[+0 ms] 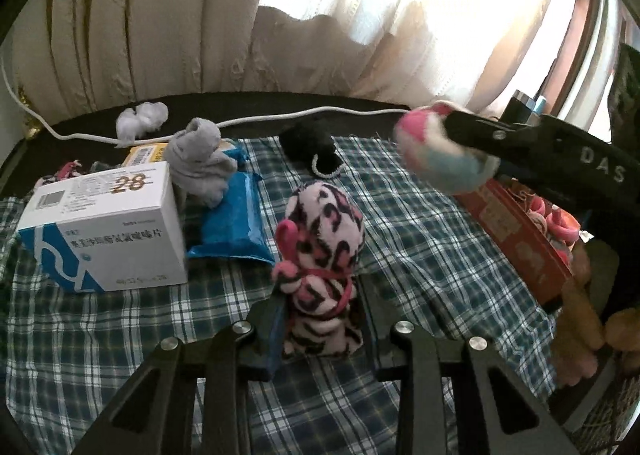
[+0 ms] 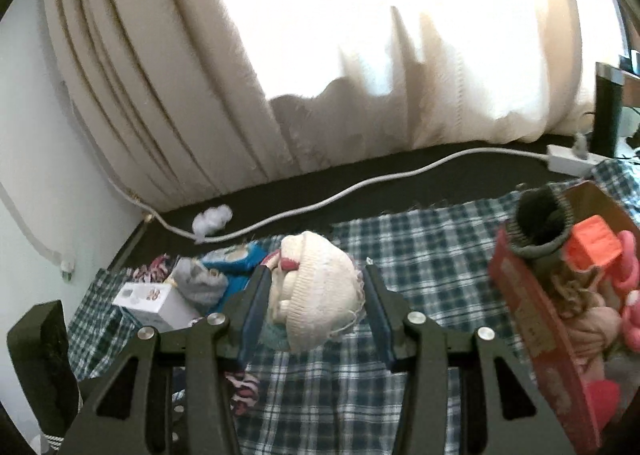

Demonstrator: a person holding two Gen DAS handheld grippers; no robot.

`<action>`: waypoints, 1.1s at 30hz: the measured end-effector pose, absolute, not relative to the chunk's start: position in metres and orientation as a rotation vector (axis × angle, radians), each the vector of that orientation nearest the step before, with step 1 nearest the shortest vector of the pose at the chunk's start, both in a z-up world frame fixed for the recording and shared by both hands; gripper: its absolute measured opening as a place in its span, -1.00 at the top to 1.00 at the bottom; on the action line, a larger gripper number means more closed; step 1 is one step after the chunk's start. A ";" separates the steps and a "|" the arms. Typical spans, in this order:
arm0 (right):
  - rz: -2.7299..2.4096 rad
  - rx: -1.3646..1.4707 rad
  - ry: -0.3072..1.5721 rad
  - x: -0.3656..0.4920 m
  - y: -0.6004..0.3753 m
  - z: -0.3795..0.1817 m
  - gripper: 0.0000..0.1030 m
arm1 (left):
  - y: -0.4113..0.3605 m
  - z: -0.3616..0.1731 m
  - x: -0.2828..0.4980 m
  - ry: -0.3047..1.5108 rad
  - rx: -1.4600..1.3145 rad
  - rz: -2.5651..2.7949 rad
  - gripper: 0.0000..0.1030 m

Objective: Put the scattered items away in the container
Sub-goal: 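Carry the leopard plush and cream hat into the box and release both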

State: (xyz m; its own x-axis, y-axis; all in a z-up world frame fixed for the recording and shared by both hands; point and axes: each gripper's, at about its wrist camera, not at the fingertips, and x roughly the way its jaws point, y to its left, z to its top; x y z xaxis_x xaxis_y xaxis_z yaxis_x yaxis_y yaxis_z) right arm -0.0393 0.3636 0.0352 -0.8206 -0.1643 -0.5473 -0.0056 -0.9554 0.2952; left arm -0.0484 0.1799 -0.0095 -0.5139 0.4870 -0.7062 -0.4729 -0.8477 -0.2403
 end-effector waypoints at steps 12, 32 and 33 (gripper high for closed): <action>-3.189 0.901 -0.465 0.003 0.484 0.066 0.02 | 0.226 0.028 -0.017 0.055 -0.998 2.277 0.35; -3.184 1.259 -0.550 -0.066 0.605 0.033 0.00 | 0.316 0.051 -0.021 0.126 -0.961 2.158 0.35; -3.168 1.277 -0.558 -0.070 0.607 0.031 -0.02 | 0.318 0.051 -0.021 0.127 -0.960 2.156 0.35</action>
